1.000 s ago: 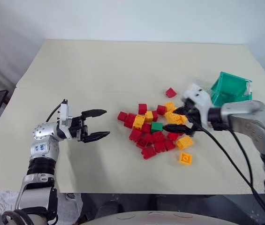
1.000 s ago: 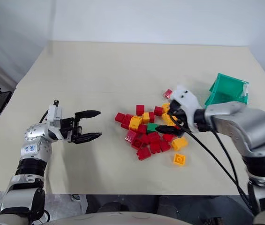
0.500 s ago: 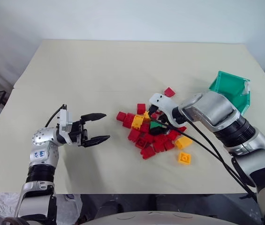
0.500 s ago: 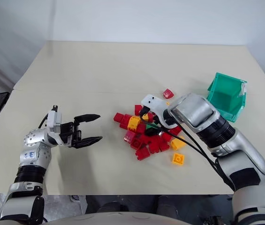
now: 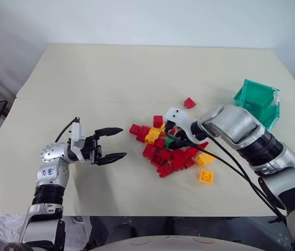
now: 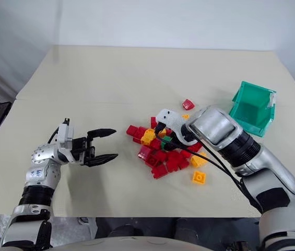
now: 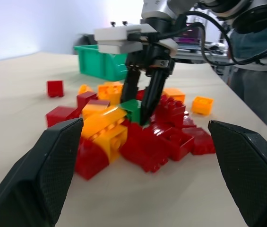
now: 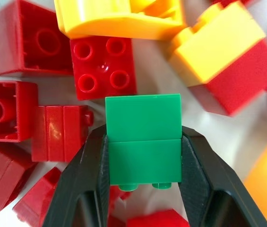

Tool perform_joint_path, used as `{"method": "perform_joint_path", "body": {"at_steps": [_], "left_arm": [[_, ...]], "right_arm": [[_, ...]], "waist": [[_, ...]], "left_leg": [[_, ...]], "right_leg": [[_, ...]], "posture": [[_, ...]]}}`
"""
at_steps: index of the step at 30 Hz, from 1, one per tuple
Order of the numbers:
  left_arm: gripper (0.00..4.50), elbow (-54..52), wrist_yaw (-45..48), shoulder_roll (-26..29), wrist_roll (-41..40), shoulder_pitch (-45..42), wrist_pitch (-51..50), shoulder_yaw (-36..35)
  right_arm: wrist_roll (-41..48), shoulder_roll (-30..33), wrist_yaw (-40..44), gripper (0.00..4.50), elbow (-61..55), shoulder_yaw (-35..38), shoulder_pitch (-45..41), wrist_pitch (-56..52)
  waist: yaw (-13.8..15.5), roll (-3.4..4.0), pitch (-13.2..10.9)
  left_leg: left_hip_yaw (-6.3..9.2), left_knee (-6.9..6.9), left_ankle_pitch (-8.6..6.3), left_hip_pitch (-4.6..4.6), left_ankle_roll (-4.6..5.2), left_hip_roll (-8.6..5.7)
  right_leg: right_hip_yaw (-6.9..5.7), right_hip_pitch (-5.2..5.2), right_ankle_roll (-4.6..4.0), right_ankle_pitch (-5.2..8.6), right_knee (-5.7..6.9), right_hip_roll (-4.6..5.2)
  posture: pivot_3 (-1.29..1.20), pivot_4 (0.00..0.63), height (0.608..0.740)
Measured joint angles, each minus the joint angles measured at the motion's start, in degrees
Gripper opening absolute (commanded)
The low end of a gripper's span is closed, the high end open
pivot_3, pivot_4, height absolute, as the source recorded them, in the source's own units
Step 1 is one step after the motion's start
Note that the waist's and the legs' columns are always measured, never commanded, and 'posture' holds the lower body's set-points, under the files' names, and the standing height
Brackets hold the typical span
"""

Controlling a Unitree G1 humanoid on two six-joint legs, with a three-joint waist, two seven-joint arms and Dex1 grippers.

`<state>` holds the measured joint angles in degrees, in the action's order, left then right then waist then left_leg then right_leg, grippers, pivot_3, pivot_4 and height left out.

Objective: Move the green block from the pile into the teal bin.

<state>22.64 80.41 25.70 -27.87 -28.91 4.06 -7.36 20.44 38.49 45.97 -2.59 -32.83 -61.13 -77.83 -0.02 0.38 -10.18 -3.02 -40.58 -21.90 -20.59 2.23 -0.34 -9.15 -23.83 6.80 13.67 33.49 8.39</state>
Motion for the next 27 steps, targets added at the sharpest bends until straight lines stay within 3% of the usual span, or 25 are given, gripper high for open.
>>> {"method": "perform_joint_path", "body": {"at_steps": [3, 9, 14, 18, 24, 27], "left_arm": [[4.50, -1.45, -1.77, -0.50, 0.59, -2.36, -1.41, 1.70], [4.50, -0.95, -9.99, -6.53, 5.73, -10.24, -3.03, 7.02], [4.50, 3.47, -15.40, -10.51, 10.07, -14.16, -4.30, 10.27], [4.50, 7.59, -20.52, -14.40, 13.78, -19.04, -4.28, 12.45], [4.50, 13.70, -26.13, -18.31, 18.05, -23.77, -3.02, 14.36], [4.50, 14.83, -27.96, -19.44, 18.99, -24.98, -2.76, 14.69]], "right_arm": [[1.14, 2.38, -0.41, 1.51, -3.74, 6.19, 1.94, -1.53], [2.46, 7.67, -5.22, 1.51, -12.75, 29.11, 10.68, -2.01], [-2.04, 14.17, -9.42, 1.51, -10.97, 35.87, 17.90, 6.28], [-8.41, 14.36, -15.90, 1.51, -1.48, 38.21, 19.83, 19.00], [-15.18, 10.08, -23.88, 1.51, 23.02, 39.15, 15.09, 39.29], [-16.23, 8.18, -24.17, 2.49, 31.46, 38.68, 12.62, 45.57]], "waist": [[0.06, 0.00, 0.00], [1.33, -0.01, -0.01], [1.43, -0.03, -0.01], [1.35, -0.03, -0.02], [0.85, -0.01, -0.03], [0.61, 0.05, -0.07]], "left_leg": [[0.02, 0.00, 0.00, -0.03, 0.00, 0.00], [-0.03, -0.10, -0.01, -0.12, 0.01, -0.04], [-0.54, -0.14, 0.00, -0.16, 0.02, -0.04], [-0.64, -0.14, 0.01, -0.13, 0.04, -0.03], [-0.71, -0.02, 0.03, -0.07, 0.04, 0.01], [-0.71, 0.00, 0.04, -0.08, 0.05, 0.02]], "right_leg": [[-0.02, 0.00, 0.00, 0.00, -0.01, 0.00], [0.00, 0.00, 0.09, -0.05, -0.05, 0.00], [0.00, 0.00, 0.11, -0.06, -0.07, -0.01], [0.04, -0.01, 0.14, -0.07, -0.06, -0.02], [0.06, -0.01, 0.15, -0.08, -0.08, -0.03], [0.06, -0.02, 0.15, -0.08, -0.09, -0.03]], "posture": [[0.00, 0.150, 0.740], [0.00, 0.150, 0.740], [0.00, 0.150, 0.740], [0.00, 0.150, 0.740], [0.00, 0.150, 0.740], [0.00, 0.150, 0.740]]}}
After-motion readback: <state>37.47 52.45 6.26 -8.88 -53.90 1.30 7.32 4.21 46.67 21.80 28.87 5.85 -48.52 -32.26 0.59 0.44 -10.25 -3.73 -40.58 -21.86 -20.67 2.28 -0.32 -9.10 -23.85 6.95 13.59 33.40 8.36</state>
